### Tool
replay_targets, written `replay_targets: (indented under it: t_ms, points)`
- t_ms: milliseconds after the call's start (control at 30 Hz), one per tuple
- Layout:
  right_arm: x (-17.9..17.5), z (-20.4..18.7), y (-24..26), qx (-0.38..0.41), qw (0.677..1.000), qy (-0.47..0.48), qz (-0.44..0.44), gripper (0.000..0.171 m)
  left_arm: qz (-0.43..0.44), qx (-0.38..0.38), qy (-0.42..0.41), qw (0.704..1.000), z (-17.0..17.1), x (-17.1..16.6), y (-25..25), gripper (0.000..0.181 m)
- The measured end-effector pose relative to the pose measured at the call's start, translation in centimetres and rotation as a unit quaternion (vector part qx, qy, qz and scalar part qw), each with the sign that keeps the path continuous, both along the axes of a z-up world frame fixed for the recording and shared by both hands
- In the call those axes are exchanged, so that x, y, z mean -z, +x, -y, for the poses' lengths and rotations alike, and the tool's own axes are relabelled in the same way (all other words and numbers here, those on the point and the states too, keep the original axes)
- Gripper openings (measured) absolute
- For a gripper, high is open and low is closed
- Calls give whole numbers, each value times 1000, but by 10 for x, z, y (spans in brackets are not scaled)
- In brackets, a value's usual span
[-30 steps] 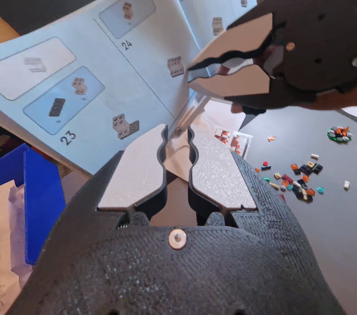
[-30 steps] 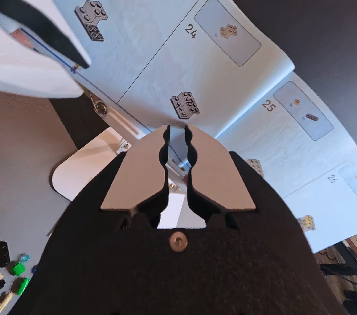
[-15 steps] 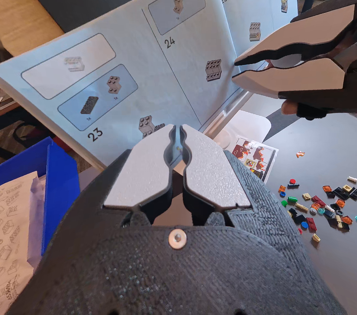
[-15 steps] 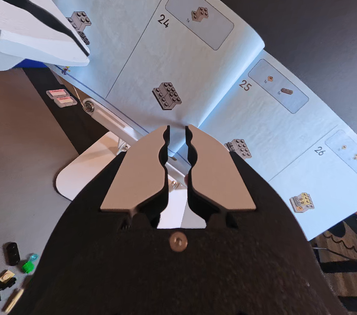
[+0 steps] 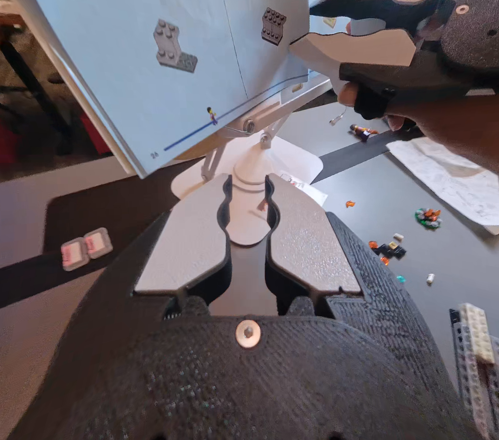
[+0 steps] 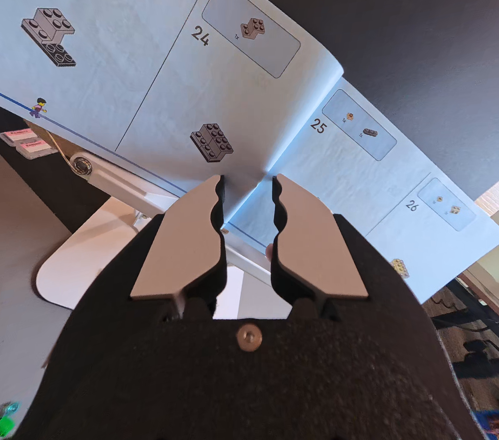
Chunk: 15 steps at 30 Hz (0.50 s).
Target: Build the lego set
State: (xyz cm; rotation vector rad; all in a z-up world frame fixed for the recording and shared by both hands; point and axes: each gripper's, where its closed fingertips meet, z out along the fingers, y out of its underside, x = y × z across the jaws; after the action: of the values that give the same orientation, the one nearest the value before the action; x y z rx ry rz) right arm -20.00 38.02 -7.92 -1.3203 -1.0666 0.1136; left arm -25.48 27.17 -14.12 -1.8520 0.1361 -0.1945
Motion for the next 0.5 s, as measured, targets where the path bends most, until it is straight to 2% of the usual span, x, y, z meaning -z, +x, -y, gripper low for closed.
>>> replay_targets:
  t_ms: [100,167,233,300,400,500]
  points:
    - [0,1,0,0,1000,-2,8,33,114,-6,18,993,-16,-1,9,41]
    - [-2,3,-1,-1,1000,1,15,33,167,-30,51,984,-28,-16,5,41]
    - [-6,5,-1,-2,1000,14,22,33,195,-57,63,977,-39,-24,-1,32]
    - [-9,5,-2,2,999,26,33,33,186,-95,72,975,-44,-23,-12,10]
    - [-9,3,-4,5,998,32,44,35,234,-96,91,963,-42,-21,-13,8]
    - [-8,1,-5,10,998,36,46,35,340,-88,116,929,-39,-19,-14,6]
